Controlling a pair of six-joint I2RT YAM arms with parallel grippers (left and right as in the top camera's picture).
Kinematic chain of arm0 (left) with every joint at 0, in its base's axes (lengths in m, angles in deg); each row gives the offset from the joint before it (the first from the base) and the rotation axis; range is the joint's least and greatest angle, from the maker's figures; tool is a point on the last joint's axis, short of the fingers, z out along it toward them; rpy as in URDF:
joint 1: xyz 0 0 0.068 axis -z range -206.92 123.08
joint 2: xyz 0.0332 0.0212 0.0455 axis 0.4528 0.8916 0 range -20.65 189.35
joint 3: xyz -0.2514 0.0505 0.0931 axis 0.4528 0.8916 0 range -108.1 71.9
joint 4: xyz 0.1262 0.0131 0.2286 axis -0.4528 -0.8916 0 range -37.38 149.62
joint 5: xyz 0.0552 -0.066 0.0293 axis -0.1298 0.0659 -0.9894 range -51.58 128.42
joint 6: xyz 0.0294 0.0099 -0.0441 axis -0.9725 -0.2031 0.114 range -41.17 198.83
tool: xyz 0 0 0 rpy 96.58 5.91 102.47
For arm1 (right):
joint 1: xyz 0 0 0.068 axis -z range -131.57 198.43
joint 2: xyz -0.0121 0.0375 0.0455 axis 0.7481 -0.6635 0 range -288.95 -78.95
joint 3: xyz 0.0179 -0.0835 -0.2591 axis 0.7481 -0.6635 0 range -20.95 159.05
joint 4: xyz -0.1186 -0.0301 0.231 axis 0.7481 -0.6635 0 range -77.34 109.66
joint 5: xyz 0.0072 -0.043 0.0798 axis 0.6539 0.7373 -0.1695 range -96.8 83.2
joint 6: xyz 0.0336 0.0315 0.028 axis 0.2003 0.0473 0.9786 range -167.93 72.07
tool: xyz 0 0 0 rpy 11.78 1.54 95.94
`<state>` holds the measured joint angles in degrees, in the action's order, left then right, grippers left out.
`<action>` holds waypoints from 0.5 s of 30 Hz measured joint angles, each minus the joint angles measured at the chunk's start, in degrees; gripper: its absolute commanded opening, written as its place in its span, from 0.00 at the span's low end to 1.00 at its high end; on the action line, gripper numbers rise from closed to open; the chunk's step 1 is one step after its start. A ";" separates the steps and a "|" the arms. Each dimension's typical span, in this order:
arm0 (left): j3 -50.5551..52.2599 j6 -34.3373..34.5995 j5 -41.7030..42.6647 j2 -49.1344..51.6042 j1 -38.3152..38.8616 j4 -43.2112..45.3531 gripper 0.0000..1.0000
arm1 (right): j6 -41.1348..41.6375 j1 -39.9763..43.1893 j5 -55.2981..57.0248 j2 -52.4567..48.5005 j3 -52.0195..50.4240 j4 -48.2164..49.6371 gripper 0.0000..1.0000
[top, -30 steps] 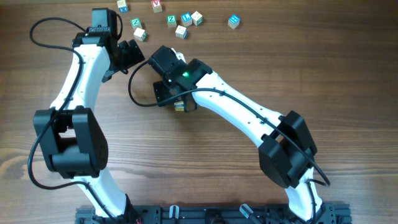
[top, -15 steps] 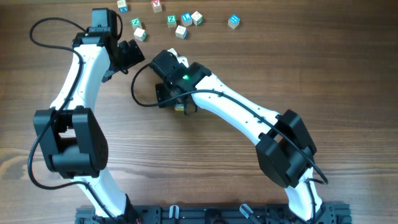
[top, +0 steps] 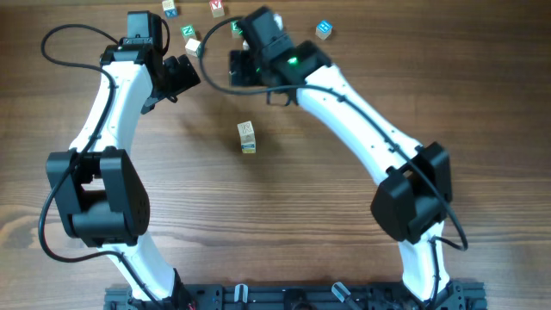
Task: Form a tower
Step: 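Retract the right gripper to the top-right corner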
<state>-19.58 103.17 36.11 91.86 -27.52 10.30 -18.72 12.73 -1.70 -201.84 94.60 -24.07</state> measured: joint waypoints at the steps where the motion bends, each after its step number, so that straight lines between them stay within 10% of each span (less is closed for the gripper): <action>1: 0.00 0.00 0.00 0.00 0.00 0.00 1.00 | -0.17 0.87 0.07 0.00 -0.17 0.63 0.14; 15: 0.00 0.00 0.00 0.00 0.00 0.00 1.00 | -6.14 4.63 0.09 -2.62 -1.16 16.72 0.04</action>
<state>-19.58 103.17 36.11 91.86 -27.52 10.30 -24.86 17.36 -1.61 -204.46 93.44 -7.35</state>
